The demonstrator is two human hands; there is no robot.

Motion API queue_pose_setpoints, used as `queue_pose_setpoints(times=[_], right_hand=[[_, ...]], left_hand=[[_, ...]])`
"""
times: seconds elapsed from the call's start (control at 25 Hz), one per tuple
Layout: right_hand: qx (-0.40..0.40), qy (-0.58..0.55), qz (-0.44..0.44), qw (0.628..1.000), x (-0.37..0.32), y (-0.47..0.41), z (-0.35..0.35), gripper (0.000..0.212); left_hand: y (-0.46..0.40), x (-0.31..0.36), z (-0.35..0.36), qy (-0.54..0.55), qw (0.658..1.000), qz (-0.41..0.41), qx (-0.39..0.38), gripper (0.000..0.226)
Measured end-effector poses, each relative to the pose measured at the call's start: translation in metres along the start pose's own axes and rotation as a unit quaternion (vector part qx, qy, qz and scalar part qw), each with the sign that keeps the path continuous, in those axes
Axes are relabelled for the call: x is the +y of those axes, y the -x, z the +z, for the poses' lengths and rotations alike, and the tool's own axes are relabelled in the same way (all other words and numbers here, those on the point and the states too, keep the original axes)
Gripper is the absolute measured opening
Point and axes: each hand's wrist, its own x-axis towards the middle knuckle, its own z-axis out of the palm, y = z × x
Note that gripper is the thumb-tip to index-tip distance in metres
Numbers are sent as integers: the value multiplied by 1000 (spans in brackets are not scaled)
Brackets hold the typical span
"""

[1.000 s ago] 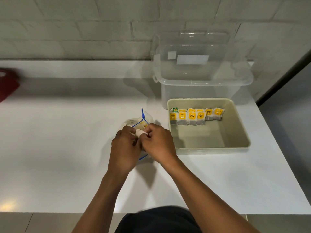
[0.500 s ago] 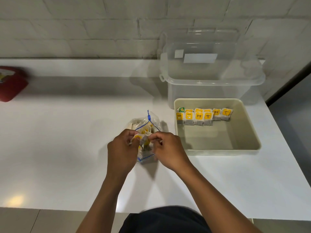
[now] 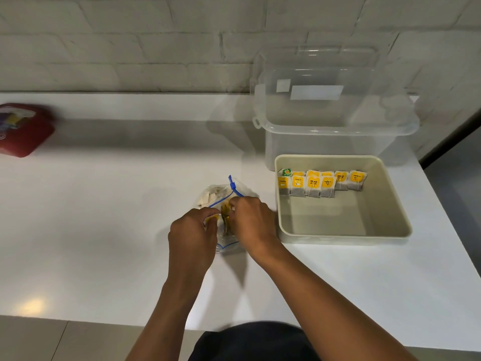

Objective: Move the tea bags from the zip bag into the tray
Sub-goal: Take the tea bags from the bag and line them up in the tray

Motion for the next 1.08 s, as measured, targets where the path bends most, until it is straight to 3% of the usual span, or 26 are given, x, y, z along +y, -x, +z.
queue_pose_setpoints(times=[0.36,0.64,0.88,1.08], right_hand=[[13,-12,-1,1000,1,-8,9,22],[101,-23,-15,994,14,5,-6,28],[29,-3,-21,999,15,4,-6,26],[60,16,-4,998,4,1,-4,15]], left_hand=[[2,-2,-1,8,1000,0,-15,20],[1,-7,0,-4,1000,25,-10,19],[5,-3,2,-5,1000,27,-10,18],[4,-2,1,3,1000,25,-9,19]])
